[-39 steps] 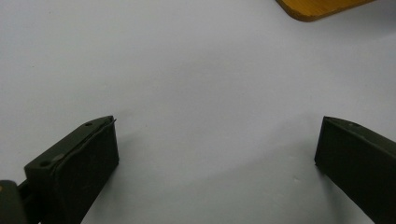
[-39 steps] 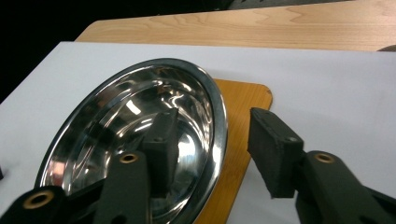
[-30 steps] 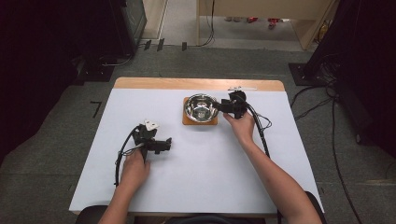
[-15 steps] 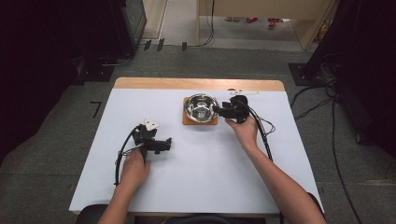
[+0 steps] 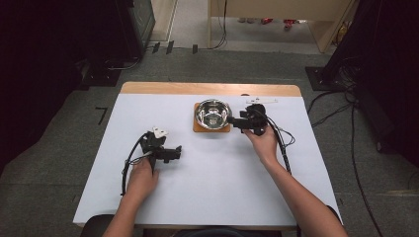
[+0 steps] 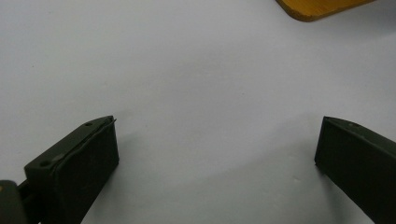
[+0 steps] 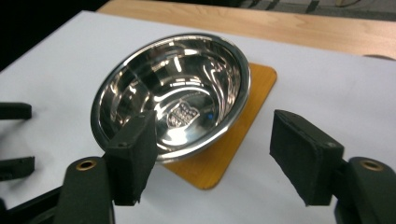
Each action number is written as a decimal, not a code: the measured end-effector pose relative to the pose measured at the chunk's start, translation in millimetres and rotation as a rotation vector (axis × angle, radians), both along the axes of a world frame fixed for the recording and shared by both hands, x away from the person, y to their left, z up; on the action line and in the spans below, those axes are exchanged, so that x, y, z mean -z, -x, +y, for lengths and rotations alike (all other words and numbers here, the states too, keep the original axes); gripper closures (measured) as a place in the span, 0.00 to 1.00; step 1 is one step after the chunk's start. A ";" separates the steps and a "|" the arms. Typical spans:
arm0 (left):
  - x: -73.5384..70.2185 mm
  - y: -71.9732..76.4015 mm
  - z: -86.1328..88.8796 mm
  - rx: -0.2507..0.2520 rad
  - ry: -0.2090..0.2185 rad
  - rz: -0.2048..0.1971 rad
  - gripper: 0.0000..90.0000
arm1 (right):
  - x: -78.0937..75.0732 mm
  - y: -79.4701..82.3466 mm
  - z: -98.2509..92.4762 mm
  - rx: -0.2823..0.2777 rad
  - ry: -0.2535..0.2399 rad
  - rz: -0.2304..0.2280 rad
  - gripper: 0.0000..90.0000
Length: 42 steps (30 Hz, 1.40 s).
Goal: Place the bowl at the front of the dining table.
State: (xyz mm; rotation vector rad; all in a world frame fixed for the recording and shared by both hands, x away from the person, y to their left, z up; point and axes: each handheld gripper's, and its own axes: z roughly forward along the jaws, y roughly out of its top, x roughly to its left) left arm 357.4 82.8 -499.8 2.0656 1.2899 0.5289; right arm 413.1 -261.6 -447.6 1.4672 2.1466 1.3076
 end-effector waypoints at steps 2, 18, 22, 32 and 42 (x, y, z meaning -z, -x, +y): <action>0.0 0.0 0.0 0.000 0.000 0.001 0.00 | 0.3 1.4 0.9 -0.006 0.033 0.007 0.32; -0.1 0.0 0.0 0.000 0.000 0.001 0.00 | 6.2 24.9 -1.8 -0.018 0.049 -0.043 0.31; 0.0 0.0 0.0 0.000 0.000 0.000 0.00 | 8.3 28.4 -3.9 -0.011 0.078 -0.051 0.31; 0.0 0.0 0.0 0.000 0.001 0.000 0.00 | 18.2 36.2 -9.0 -0.015 0.087 -0.036 0.31; 0.0 0.0 0.0 0.000 0.000 0.000 0.00 | 26.3 43.0 -10.4 -0.011 0.137 -0.043 0.31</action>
